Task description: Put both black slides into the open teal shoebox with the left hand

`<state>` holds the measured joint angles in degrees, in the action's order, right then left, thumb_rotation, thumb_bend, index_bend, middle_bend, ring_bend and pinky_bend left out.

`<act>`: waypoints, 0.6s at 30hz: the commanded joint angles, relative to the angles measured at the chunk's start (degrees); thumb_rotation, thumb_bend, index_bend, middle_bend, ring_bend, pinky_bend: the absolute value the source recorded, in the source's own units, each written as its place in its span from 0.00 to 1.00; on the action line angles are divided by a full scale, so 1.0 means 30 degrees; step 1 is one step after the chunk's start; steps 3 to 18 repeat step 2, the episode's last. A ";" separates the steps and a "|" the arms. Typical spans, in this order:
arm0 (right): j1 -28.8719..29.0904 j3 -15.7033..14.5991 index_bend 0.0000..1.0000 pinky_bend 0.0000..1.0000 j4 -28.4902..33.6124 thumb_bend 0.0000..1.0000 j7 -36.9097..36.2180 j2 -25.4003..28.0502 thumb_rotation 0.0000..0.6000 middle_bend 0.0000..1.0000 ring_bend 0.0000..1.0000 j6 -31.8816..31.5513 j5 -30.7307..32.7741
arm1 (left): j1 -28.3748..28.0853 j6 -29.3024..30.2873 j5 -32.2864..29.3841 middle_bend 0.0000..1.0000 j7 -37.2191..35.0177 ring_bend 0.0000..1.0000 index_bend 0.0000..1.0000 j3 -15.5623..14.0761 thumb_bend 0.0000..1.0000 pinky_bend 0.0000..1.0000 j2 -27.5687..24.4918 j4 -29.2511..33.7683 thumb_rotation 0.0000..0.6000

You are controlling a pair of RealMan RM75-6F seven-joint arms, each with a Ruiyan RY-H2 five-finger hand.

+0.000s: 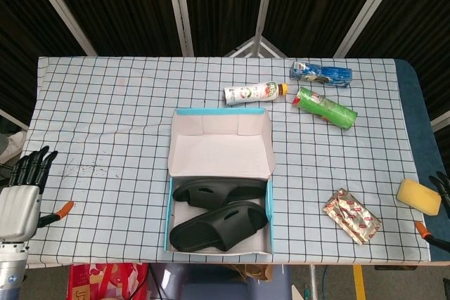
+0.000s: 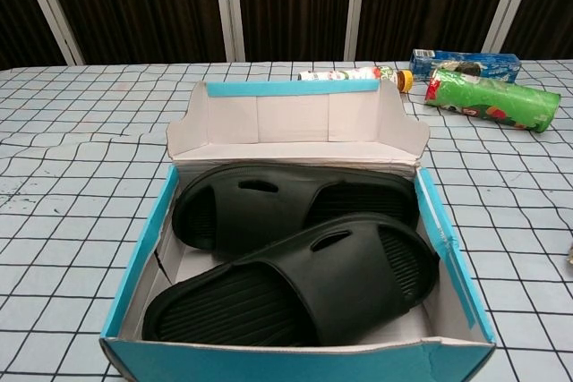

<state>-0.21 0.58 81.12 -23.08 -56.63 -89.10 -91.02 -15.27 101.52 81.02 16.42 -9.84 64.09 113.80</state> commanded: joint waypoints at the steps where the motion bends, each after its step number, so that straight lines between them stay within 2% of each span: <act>1: 0.0061 -0.0002 0.07 0.00 0.0124 0.31 0.0240 -0.0006 1.00 0.02 0.00 0.0030 -0.0066 | 0.0480 -0.0321 0.0304 0.00 -0.0812 0.00 0.00 0.0246 0.26 0.00 -0.0549 -0.0418 1.00; 18: 0.0070 -0.0019 0.07 0.00 0.0167 0.31 0.0326 -0.0008 1.00 0.02 0.00 0.0028 -0.0108 | 0.0561 -0.0450 0.0197 0.00 -0.0970 0.00 0.00 0.0346 0.26 0.00 -0.0629 -0.0511 1.00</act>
